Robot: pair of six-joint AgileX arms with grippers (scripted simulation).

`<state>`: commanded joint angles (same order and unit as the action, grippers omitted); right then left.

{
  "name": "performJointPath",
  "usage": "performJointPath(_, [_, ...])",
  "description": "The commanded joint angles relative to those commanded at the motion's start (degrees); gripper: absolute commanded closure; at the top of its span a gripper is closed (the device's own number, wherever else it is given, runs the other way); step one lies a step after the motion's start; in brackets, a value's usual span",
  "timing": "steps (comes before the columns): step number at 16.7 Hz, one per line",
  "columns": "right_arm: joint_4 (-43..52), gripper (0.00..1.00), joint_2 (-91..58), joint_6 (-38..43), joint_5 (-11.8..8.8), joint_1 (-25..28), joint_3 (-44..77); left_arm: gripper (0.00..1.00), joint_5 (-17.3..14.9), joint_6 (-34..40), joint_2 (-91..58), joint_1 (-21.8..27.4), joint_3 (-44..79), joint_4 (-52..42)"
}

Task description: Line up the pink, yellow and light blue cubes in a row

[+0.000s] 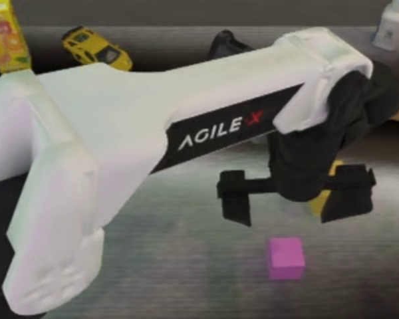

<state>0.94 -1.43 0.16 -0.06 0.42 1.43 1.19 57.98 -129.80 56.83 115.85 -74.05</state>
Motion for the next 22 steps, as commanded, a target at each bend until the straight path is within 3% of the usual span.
performJointPath(4, [5.73,0.0,-8.88,0.84,-0.12,2.22,8.7,0.0,0.45,-2.09,10.64,-5.75,-9.99,6.4])
performJointPath(10, [21.85,0.0,-36.37,2.73,-0.02,7.5,30.69,0.0,0.9,-10.57,43.05,-20.85,-37.99,23.19])
performJointPath(17, [44.3,0.0,-77.68,5.18,0.04,14.5,58.19,0.0,0.77,-30.05,87.93,-40.36,-78.77,46.68])
performJointPath(22, [56.57,0.0,-100.13,6.69,0.04,18.62,75.29,0.0,-0.03,-45.14,111.84,-50.77,-101.09,61.55])
